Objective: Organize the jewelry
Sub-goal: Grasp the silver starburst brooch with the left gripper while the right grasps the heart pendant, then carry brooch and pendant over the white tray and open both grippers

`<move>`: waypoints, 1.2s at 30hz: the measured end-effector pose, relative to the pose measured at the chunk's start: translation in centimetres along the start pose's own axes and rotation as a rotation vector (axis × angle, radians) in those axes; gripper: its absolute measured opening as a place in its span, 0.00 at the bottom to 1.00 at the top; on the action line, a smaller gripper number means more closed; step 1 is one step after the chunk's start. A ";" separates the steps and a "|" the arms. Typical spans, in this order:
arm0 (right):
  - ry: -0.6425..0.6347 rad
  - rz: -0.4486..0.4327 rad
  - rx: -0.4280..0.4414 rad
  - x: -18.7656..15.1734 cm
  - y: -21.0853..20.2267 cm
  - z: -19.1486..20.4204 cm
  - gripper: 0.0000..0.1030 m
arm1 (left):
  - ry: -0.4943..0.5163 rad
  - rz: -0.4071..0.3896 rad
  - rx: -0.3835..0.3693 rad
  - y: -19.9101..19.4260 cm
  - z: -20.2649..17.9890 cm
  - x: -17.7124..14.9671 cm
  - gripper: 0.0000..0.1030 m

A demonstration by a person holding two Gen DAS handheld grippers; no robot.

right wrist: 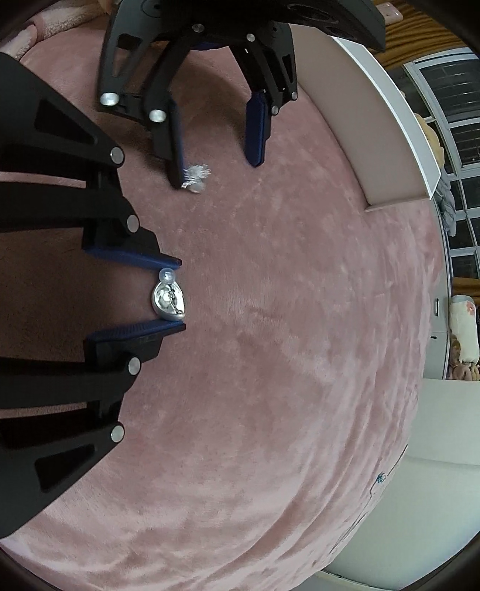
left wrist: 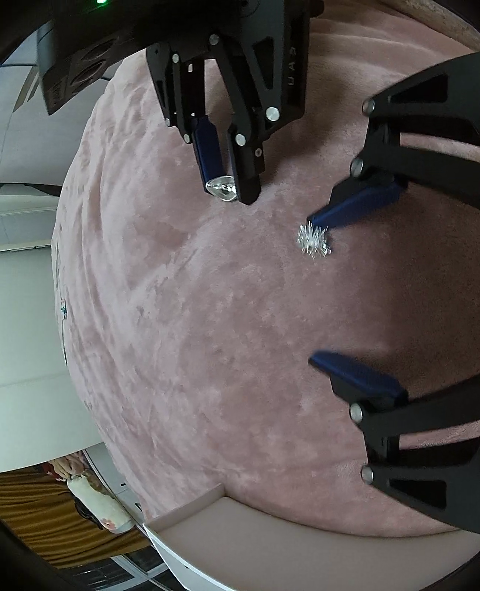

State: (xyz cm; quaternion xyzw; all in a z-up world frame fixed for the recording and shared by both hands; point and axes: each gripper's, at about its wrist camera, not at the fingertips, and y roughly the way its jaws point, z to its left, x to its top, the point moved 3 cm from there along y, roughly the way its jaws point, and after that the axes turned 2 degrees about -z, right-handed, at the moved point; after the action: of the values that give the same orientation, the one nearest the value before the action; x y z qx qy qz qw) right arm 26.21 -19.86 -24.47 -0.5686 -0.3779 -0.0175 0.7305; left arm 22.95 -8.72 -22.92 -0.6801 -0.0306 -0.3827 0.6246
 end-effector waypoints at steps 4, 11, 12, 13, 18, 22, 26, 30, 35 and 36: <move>0.009 -0.004 -0.001 0.2 -0.4 -0.1 0.27 | -0.004 0.004 -0.004 -0.1 0.1 0.1 0.39; -0.002 -0.020 -0.025 0.6 -2.3 0.2 0.27 | -0.066 0.014 -0.050 -1.2 1.0 0.3 0.21; -0.003 -0.025 -0.029 0.6 -2.8 0.2 0.27 | -0.073 0.008 -0.050 -1.6 1.1 0.3 0.21; -0.004 -0.028 -0.033 0.7 -3.1 0.3 0.27 | -0.083 0.002 -0.052 -1.9 1.3 0.3 0.21; -0.019 -0.053 -0.052 1.0 -5.2 0.9 0.27 | -0.113 -0.027 -0.056 -3.8 2.0 0.1 0.20; -0.033 -0.077 -0.064 1.8 -6.9 1.6 0.27 | -0.117 -0.058 -0.042 -6.0 2.6 0.3 0.20; -0.053 -0.114 -0.077 2.6 -8.7 2.7 0.27 | -0.113 -0.091 -0.018 -8.6 3.4 0.5 0.21; -0.061 -0.159 -0.087 3.8 -10.9 3.8 0.27 | -0.110 -0.119 0.016 -11.4 4.5 0.7 0.21; -0.093 -0.222 -0.093 5.8 -13.5 5.5 0.27 | -0.105 -0.160 0.080 -15.4 6.1 0.6 0.21; -0.099 -0.238 -0.093 6.5 -14.1 6.0 0.27 | -0.112 -0.170 0.093 -16.3 6.6 0.4 0.21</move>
State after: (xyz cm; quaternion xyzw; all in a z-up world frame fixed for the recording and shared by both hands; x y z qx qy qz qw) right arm 21.24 -17.17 -8.85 -0.5533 -0.4772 -0.0934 0.6763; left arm 17.98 0.44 -8.70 -0.6656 -0.1410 -0.3937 0.6181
